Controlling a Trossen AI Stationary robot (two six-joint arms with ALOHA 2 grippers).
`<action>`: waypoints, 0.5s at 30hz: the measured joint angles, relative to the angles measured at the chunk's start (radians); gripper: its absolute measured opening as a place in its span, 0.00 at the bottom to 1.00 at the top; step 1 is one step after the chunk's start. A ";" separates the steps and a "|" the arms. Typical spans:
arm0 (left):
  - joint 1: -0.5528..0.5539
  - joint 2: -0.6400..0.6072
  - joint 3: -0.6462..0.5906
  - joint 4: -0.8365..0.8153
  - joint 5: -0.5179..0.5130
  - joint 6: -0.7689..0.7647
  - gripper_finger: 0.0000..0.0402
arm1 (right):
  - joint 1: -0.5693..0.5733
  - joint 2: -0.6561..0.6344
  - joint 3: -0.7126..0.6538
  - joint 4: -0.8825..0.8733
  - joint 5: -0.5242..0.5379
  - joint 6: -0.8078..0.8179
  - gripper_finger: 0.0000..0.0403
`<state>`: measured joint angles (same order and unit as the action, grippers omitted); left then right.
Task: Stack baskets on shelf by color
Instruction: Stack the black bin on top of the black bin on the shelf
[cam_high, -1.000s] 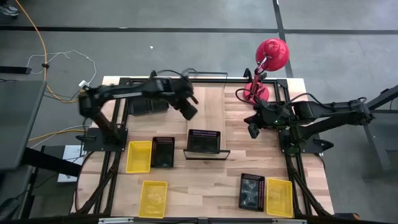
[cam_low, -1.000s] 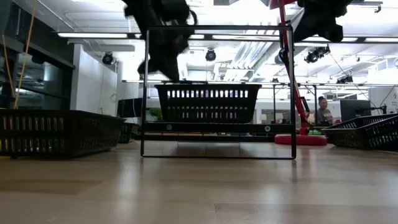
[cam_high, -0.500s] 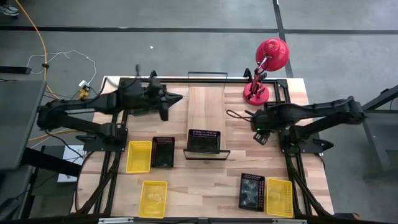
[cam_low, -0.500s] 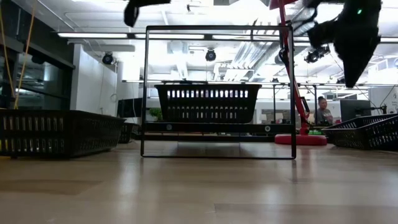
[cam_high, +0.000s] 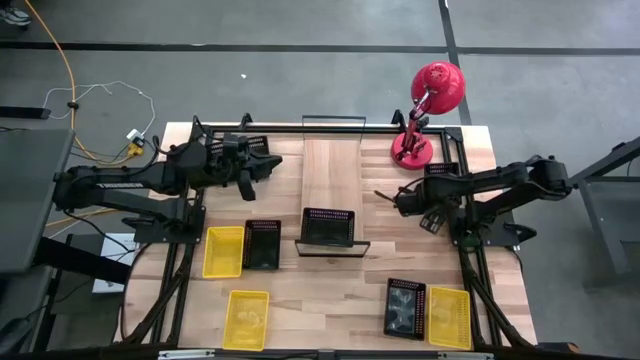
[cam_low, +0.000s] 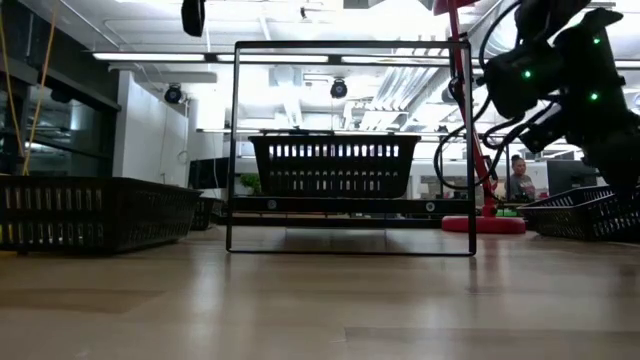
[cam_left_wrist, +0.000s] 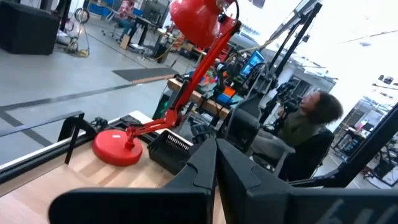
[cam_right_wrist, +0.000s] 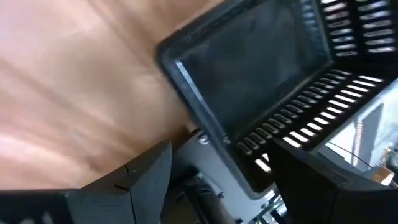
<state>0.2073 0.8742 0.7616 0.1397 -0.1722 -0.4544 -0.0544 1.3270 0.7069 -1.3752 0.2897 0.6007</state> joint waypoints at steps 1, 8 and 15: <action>0.000 0.000 0.000 0.000 0.000 0.001 0.00 | 0.000 0.000 -0.002 0.002 0.010 0.009 0.63; 0.000 0.000 0.000 0.000 -0.006 -0.004 0.00 | -0.009 0.024 -0.002 0.060 0.013 0.016 0.63; 0.000 0.001 0.000 -0.001 -0.007 0.002 0.00 | -0.084 0.130 -0.002 0.099 -0.030 -0.026 0.62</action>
<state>0.2077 0.8749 0.7616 0.1390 -0.1795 -0.4522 -0.1382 1.4570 0.7052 -1.2757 0.2599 0.5747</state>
